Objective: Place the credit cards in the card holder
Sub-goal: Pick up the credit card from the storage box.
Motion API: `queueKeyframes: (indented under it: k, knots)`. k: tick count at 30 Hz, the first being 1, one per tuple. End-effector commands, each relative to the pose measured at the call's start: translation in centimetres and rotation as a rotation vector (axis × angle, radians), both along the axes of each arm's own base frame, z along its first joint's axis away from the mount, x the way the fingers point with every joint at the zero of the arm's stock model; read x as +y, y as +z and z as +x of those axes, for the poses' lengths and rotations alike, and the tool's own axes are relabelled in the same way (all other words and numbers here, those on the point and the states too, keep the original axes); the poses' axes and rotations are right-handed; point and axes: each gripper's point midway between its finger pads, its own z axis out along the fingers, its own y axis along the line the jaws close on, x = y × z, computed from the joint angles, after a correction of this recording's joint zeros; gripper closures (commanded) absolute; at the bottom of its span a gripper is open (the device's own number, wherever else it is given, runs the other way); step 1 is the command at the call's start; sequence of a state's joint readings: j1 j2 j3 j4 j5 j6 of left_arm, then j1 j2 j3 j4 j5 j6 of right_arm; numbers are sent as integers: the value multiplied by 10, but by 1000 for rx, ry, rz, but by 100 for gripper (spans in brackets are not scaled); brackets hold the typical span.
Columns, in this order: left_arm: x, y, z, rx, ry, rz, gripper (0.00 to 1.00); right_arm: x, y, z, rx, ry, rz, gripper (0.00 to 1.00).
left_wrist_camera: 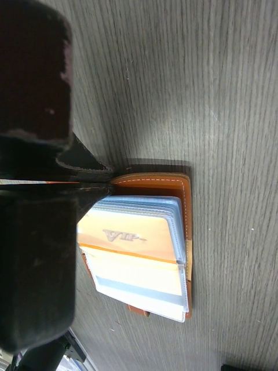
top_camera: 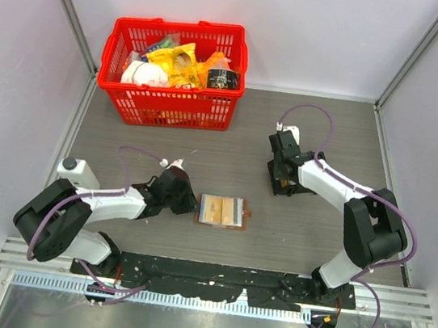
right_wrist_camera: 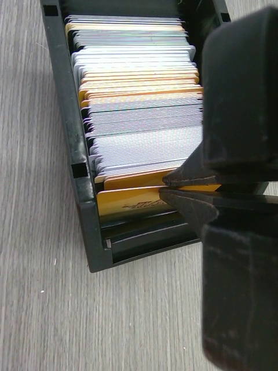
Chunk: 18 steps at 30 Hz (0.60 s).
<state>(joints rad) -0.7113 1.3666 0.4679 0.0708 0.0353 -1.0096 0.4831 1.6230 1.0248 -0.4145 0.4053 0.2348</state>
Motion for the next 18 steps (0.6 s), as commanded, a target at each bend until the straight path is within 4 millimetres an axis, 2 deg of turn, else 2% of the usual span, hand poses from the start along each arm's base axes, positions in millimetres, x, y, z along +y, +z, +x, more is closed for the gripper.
queueKeyframes:
  k: [1,11,15,18]
  knots:
    - [40,-49,-35,145,-13,200,100,19,-9,-8,55,52,87,88]
    - [38,-50,-40,164,-28,184,100,22,-14,-8,72,63,113,86]
    - [37,-49,-40,164,-28,185,100,14,-14,-5,64,36,84,86]
    - [37,-48,-39,164,-27,183,100,13,-13,-3,54,22,87,96]
